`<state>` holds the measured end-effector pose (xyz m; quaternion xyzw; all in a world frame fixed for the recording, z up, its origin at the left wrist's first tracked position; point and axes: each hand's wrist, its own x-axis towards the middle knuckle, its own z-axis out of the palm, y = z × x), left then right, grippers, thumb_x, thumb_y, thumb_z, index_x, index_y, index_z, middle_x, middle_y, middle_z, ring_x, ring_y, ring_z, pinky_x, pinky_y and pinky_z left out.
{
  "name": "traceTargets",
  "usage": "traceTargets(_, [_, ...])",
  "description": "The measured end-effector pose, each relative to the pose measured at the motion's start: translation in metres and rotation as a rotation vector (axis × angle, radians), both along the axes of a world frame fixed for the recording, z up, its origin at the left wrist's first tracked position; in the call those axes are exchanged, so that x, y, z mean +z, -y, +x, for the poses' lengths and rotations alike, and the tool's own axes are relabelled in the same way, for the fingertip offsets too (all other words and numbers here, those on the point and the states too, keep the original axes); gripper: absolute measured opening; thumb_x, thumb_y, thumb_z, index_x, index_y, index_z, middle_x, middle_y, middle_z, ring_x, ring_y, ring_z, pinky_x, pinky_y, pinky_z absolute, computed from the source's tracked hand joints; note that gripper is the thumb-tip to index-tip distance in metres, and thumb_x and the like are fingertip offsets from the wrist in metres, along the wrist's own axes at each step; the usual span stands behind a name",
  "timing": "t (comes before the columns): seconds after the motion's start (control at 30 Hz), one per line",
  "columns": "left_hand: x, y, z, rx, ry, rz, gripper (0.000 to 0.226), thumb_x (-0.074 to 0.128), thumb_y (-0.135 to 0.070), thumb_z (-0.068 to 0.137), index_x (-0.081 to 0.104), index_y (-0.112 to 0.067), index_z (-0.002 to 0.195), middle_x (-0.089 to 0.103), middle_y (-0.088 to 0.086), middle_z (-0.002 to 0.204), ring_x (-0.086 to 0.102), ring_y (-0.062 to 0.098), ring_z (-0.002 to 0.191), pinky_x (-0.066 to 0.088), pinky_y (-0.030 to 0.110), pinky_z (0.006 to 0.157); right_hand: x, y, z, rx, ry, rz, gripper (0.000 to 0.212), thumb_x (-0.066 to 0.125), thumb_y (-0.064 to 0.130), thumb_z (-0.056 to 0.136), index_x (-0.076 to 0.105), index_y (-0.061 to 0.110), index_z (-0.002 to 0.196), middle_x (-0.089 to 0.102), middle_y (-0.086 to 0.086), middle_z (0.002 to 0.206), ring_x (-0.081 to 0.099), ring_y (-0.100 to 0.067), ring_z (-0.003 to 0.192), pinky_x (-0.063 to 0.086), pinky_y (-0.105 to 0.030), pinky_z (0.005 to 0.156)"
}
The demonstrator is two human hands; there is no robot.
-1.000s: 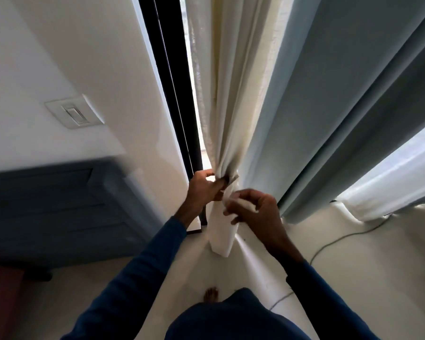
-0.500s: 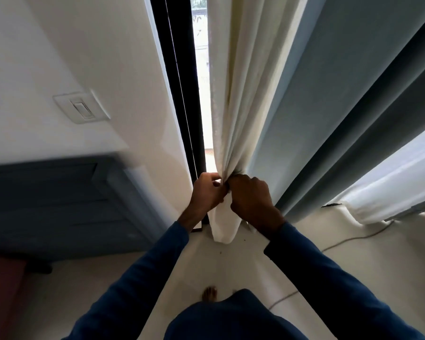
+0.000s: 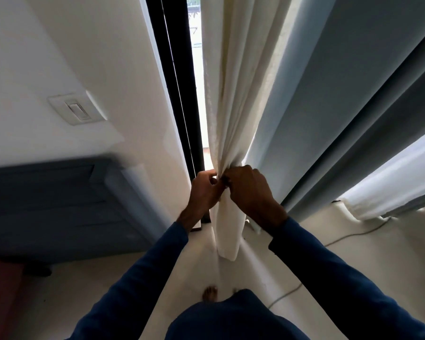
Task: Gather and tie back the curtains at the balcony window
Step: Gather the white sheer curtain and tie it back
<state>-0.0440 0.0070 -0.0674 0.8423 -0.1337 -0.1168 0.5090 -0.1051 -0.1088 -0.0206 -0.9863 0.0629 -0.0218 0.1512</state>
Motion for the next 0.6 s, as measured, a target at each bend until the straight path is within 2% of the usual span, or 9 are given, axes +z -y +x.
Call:
traceTargets(0.1, [-0.001, 0.000, 0.002, -0.021, 0.034, 0.032, 0.032, 0.067, -0.024, 0.093, 0.056, -0.025, 0.063, 0.061, -0.004, 0.055, 0.067, 0.022, 0.049, 0.051, 0.025, 0.045, -0.006, 0.002, 0.005, 0.050, -0.069, 0.014, 0.035, 0.053, 0.001, 0.093, 0.071, 0.016, 0.118, 0.069, -0.009, 0.118, 0.068, -0.030, 0.101, 0.038, -0.026, 0.069])
traceTargets(0.23, [-0.005, 0.000, 0.007, -0.032, 0.013, 0.039, 0.025, 0.068, -0.025, 0.093, 0.062, -0.010, 0.073, 0.062, -0.003, 0.057, 0.066, 0.020, 0.049, 0.058, 0.032, 0.051, -0.010, 0.007, 0.009, 0.099, -0.108, -0.053, 0.030, 0.053, 0.006, 0.092, 0.068, 0.015, 0.118, 0.067, -0.010, 0.119, 0.068, -0.032, 0.099, 0.039, -0.029, 0.069])
traceTargets(0.33, [-0.005, 0.004, 0.010, -0.022, 0.013, 0.053, 0.023, 0.068, -0.029, 0.092, 0.062, -0.011, 0.078, 0.063, -0.004, 0.061, 0.066, 0.016, 0.054, 0.059, 0.031, 0.058, -0.010, 0.008, 0.010, 0.130, -0.132, -0.110, 0.028, 0.055, 0.011, 0.092, 0.064, 0.014, 0.119, 0.066, -0.009, 0.121, 0.066, -0.035, 0.103, 0.038, -0.031, 0.072])
traceTargets(0.4, [-0.005, 0.005, 0.011, -0.011, 0.001, 0.041, 0.023, 0.066, -0.028, 0.094, 0.061, -0.010, 0.081, 0.062, -0.004, 0.063, 0.064, 0.015, 0.056, 0.057, 0.029, 0.056, -0.010, 0.009, 0.011, 0.111, -0.076, -0.122, 0.029, 0.056, 0.013, 0.093, 0.065, 0.018, 0.119, 0.067, -0.006, 0.120, 0.066, -0.033, 0.102, 0.038, -0.031, 0.071])
traceTargets(0.47, [-0.006, 0.005, 0.014, 0.016, -0.055, 0.002, 0.026, 0.065, -0.029, 0.096, 0.061, -0.004, 0.088, 0.065, 0.000, 0.068, 0.065, 0.017, 0.058, 0.057, 0.027, 0.052, -0.008, 0.011, 0.011, 0.072, 0.016, -0.059, 0.029, 0.056, 0.015, 0.093, 0.068, 0.024, 0.118, 0.070, -0.001, 0.117, 0.068, -0.030, 0.100, 0.046, -0.032, 0.072])
traceTargets(0.53, [-0.007, 0.005, 0.015, 0.047, -0.090, -0.037, 0.033, 0.066, -0.034, 0.095, 0.063, -0.001, 0.102, 0.072, 0.008, 0.081, 0.070, 0.021, 0.066, 0.061, 0.031, 0.058, -0.006, 0.014, 0.007, 0.032, 0.128, 0.043, 0.026, 0.057, 0.015, 0.093, 0.071, 0.023, 0.114, 0.072, 0.001, 0.114, 0.070, -0.028, 0.095, 0.054, -0.036, 0.075])
traceTargets(0.6, [-0.005, 0.005, 0.014, 0.078, -0.070, -0.046, 0.037, 0.068, -0.034, 0.093, 0.061, -0.003, 0.112, 0.073, 0.003, 0.090, 0.071, 0.020, 0.074, 0.059, 0.022, 0.063, -0.006, 0.020, 0.002, -0.029, 0.244, 0.104, 0.025, 0.060, 0.014, 0.091, 0.071, 0.021, 0.112, 0.073, 0.001, 0.112, 0.071, -0.027, 0.090, 0.057, -0.037, 0.074])
